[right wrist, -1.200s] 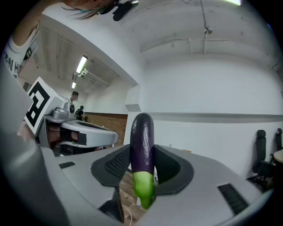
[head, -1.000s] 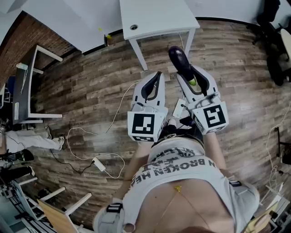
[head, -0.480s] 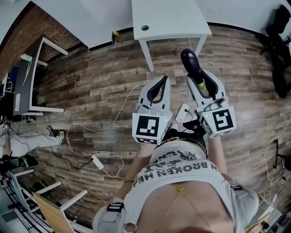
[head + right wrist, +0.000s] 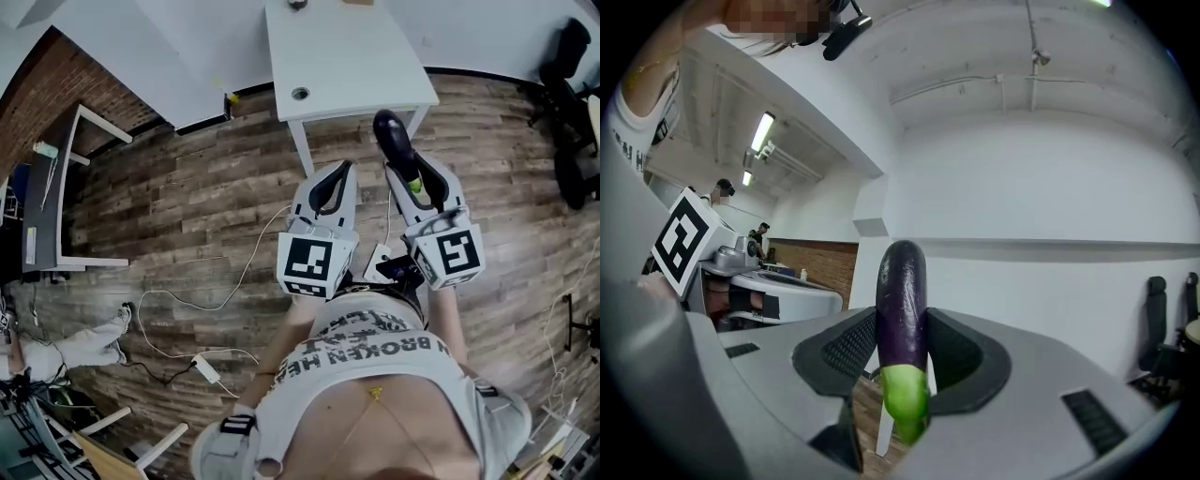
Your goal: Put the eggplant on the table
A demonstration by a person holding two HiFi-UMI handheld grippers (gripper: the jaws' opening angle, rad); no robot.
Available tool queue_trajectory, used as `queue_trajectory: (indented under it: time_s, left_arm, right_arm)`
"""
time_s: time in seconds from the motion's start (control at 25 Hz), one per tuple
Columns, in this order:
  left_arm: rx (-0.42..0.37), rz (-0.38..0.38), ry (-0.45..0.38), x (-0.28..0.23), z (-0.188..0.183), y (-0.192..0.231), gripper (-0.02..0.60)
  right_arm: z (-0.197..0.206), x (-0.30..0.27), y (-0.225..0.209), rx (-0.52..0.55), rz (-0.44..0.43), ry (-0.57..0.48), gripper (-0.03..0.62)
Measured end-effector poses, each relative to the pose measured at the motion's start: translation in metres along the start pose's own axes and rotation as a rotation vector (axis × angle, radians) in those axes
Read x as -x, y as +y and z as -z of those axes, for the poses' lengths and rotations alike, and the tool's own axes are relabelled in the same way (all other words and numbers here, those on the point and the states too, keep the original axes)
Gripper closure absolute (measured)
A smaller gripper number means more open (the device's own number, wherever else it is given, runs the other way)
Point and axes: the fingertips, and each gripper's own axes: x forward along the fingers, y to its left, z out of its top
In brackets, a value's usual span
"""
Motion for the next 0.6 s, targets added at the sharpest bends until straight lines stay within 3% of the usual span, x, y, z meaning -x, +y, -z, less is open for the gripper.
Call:
queue_trajectory:
  time_s: [0.6]
  left_arm:
    - [0.021,0.049,0.017,-0.045,0.004,0.093,0.583]
  right_arm:
    - [0.011,-0.109,0.002,-0.013,0.031,0.040,0.427]
